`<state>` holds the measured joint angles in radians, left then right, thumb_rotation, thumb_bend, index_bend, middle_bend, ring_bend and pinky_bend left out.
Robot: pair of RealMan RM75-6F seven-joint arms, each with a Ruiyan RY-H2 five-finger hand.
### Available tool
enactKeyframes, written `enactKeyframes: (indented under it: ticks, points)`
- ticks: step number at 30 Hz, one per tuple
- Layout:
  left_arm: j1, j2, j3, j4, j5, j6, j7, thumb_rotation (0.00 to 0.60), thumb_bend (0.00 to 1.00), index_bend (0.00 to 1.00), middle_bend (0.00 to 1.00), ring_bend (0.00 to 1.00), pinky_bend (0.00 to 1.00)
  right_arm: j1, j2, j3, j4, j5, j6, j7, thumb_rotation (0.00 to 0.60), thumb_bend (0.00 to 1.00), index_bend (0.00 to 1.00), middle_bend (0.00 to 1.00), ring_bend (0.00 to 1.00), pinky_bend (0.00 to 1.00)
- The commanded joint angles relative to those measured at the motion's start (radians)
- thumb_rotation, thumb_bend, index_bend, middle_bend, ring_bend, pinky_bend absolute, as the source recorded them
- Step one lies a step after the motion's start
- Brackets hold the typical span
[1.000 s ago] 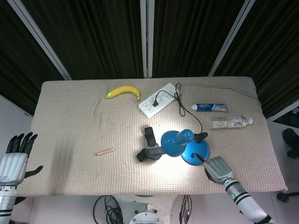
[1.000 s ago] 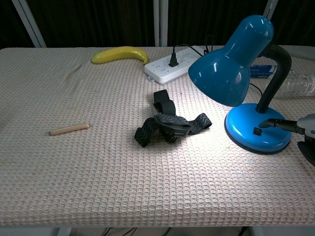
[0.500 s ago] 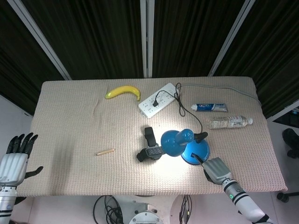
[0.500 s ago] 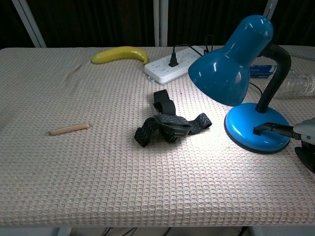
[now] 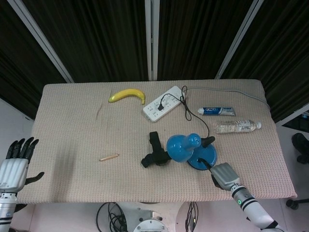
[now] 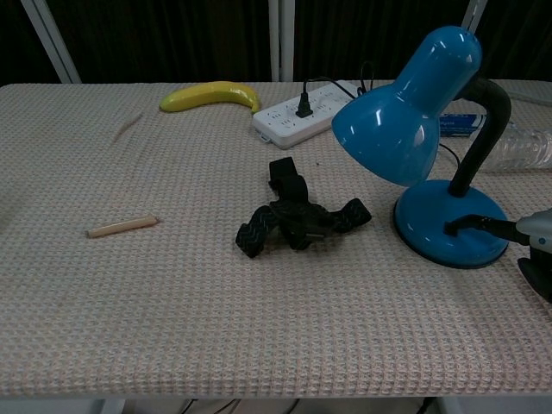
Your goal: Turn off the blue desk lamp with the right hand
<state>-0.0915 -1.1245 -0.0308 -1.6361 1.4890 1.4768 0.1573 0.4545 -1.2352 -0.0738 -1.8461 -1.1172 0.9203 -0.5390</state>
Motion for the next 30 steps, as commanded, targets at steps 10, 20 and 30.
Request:
enactKeyframes:
  ticks: [10,20,30]
  points:
    - [0.0,0.005,-0.002,-0.007,0.005,0.005,0.0,0.6,0.05,0.06,0.04,0.0,0.0,-0.179,0.127,-0.047,-0.029,-0.308,0.382,0.105,0.6,0.9,0.0,0.98,1.0,0.96]
    - [-0.006,0.002,0.0,-0.027,0.01,-0.001,0.023,0.6,0.05,0.06,0.04,0.0,0.0,-0.415,0.128,0.015,0.223,-0.384,0.8,0.335,0.6,0.12,0.0,0.07,0.05,0.29]
    - [-0.012,0.028,-0.006,-0.058,0.017,0.003,0.047,0.6,0.05,0.06,0.04,0.0,0.0,-0.412,0.189,0.05,0.068,-0.248,0.663,0.264,0.6,0.05,0.0,0.0,0.0,0.0]
